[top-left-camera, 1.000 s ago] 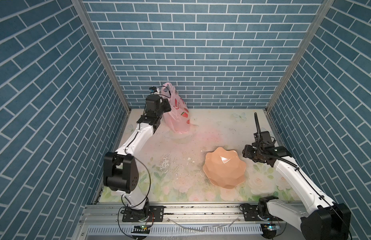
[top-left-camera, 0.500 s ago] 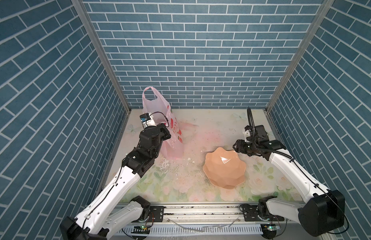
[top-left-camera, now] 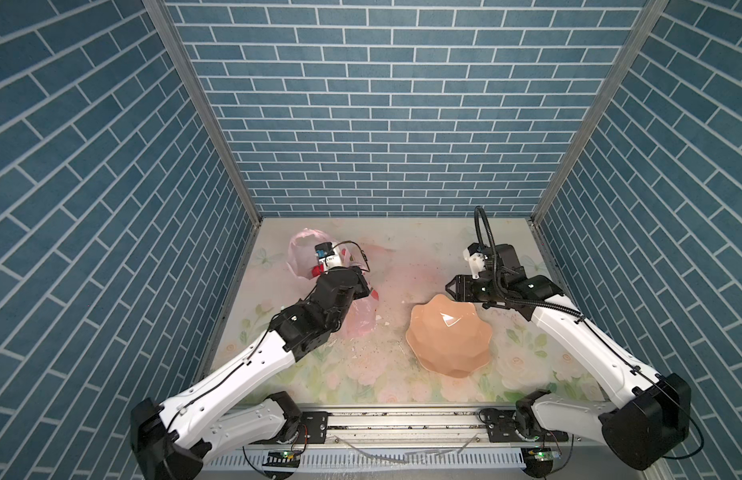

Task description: Take the fake fruits out of the plastic bag

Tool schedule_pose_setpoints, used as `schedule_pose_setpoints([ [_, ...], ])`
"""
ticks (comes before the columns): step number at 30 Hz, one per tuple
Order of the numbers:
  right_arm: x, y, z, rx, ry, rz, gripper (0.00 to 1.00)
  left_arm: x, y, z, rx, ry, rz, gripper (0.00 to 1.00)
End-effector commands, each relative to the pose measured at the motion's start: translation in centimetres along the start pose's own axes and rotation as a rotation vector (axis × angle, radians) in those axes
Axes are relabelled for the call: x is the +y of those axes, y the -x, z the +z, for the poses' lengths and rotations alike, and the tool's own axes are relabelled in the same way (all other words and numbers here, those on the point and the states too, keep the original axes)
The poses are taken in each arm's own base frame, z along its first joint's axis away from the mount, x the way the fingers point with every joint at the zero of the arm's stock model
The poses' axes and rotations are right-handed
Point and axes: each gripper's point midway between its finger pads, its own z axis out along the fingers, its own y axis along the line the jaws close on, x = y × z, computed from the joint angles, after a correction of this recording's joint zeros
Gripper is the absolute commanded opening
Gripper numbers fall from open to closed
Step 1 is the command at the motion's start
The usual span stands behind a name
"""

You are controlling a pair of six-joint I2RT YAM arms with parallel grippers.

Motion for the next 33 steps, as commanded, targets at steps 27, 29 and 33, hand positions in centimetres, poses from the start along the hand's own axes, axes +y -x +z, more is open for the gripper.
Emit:
schedule_pose_setpoints([
  [27, 5.7, -1.6, 0.5, -0.11, -0.043, -0.043, 0.6, -3.4, 4.8, 6.5, 0.029, -0.047, -0.133, 0.57],
  [29, 6.0, -1.3, 0.8, -0.107, -0.047, -0.044, 0.6, -1.6, 4.7, 5.4, 0.074, -0.02, -0.099, 0.63],
  [33, 7.4, -0.5, 0.7, -0.119, -0.019, -0.052, 0.6, 1.0, 4.1, 2.8, 0.173, 0.017, -0.009, 0.72],
])
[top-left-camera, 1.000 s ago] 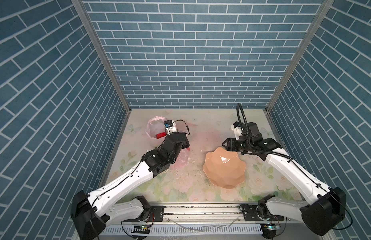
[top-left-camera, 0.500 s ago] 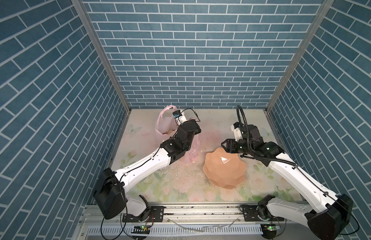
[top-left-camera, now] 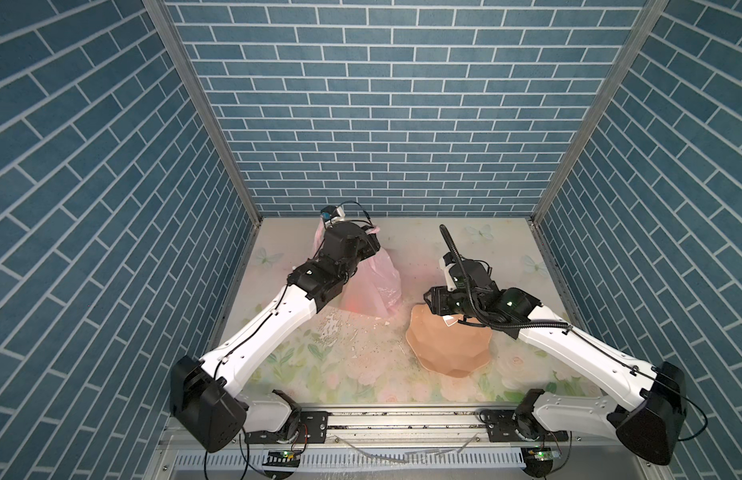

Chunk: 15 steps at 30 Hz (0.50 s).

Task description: Take the fake fruits out of the plastic bag

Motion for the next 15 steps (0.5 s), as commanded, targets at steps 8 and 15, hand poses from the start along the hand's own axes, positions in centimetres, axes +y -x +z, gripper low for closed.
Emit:
schedule_pose_setpoints([
  [8, 4.0, 3.0, -0.4, -0.074, 0.072, -0.008, 0.6, 1.9, -4.0, -6.0, 0.355, -0.015, 0.298, 0.94],
  [15, 6.1, 3.1, -0.2, -0.07, 0.115, -0.043, 0.6, 2.4, -3.9, -9.1, 0.404, -0.013, 0.363, 0.99],
])
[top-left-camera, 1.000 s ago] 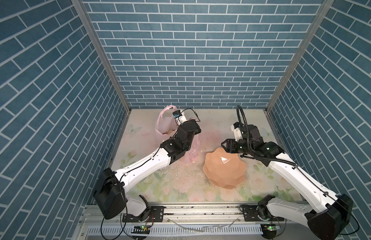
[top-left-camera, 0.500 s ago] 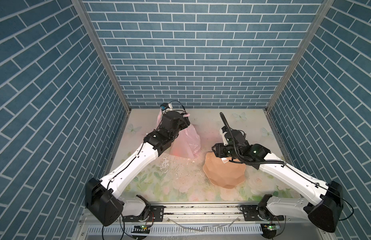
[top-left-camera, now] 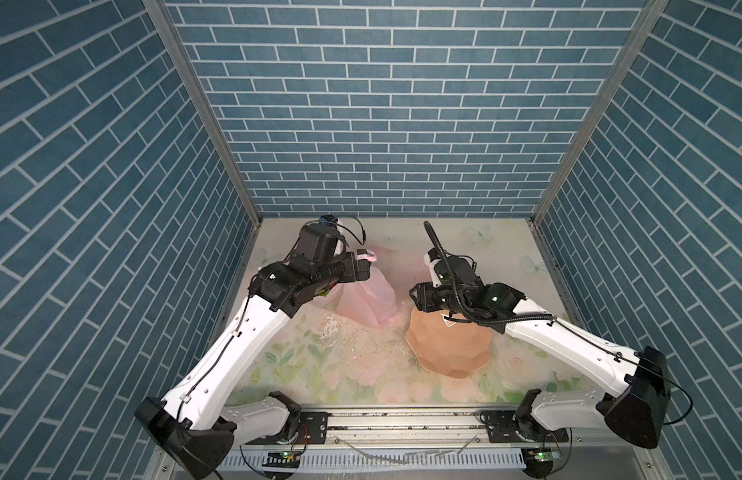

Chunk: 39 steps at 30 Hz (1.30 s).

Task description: Take the fake fruits out of the plastic bag

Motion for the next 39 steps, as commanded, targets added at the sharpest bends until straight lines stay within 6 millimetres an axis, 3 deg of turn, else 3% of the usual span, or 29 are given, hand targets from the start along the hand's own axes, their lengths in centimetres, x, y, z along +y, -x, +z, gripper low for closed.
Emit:
schedule_pose_setpoints([
  [1, 1.9, 1.8, -0.9, -0.049, 0.041, 0.002, 0.6, 0.1, -1.2, -2.5, 0.048, -0.015, 0.051, 0.99],
  [5, 2.7, 2.1, -1.3, -0.077, 0.063, -0.024, 0.6, -1.1, -1.2, -3.6, 0.014, -0.108, -0.023, 0.99],
  [9, 3.1, 2.1, -1.5, -0.093, 0.065, -0.041, 0.6, -1.1, -2.0, -3.0, -0.03, -0.159, -0.174, 0.98],
  [16, 2.4, 1.7, -2.0, -0.098, 0.046, -0.067, 0.61, 3.9, -7.2, -1.4, 0.009, 0.06, -0.347, 0.94],
  [20, 2.4, 1.4, -2.3, -0.095, 0.061, -0.087, 0.61, 4.7, -9.8, -1.6, 0.065, 0.101, -0.403, 0.93],
  [27, 2.0, 1.0, -3.2, -0.114, 0.072, -0.097, 0.62, 1.1, -10.0, -3.0, 0.128, 0.024, -0.283, 0.96],
  [33, 2.1, 1.0, -4.0, -0.134, 0.09, -0.115, 0.63, -2.6, -8.1, -3.6, 0.104, -0.1, -0.112, 0.99],
  [39, 3.0, 0.4, -3.9, -0.096, 0.127, -0.174, 0.64, -4.9, -7.3, -3.8, 0.089, -0.213, -0.044, 0.99],
])
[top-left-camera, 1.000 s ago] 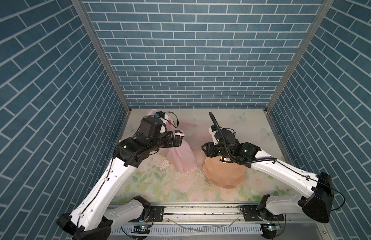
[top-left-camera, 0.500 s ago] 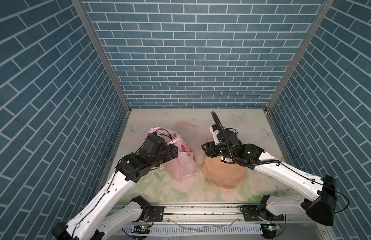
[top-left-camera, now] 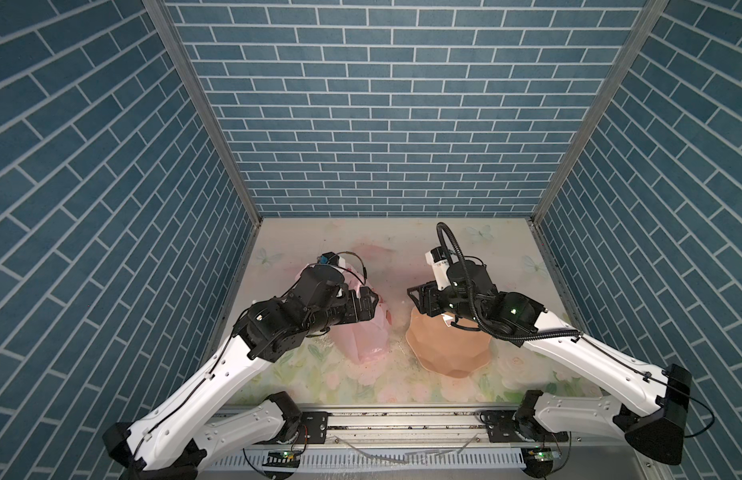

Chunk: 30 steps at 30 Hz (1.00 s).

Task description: Take the fake fruits out of the plastic bag

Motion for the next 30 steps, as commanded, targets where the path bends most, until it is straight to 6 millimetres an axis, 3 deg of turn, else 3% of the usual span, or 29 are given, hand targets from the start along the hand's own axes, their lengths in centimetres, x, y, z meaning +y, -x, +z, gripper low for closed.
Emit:
schedule_pose_setpoints([
  [1, 0.2, -0.9, 0.3, 0.031, 0.017, -0.063, 0.64, -2.0, 0.8, -0.6, -0.012, -0.077, 0.079, 0.99],
  [6, 1.7, -0.9, 0.4, 0.036, 0.072, -0.1, 0.65, -1.0, 2.1, -2.3, -0.059, 0.001, 0.1, 0.99],
  [12, 4.7, -0.9, 0.0, -0.025, 0.12, -0.199, 0.64, -3.4, 5.2, -3.9, -0.205, -0.092, 0.143, 0.99],
  [16, 7.3, -0.9, -0.9, -0.088, 0.115, -0.306, 0.65, -4.4, 6.6, -3.8, -0.232, -0.108, 0.153, 0.99],
  [22, 8.8, -1.7, -2.2, -0.118, 0.073, -0.351, 0.66, -4.9, 8.1, -3.0, -0.255, -0.092, 0.159, 0.99],
  [30, 10.4, -1.2, 0.2, -0.189, 0.006, -0.332, 0.69, -4.3, 9.3, -3.2, -0.313, -0.091, 0.109, 0.99],
])
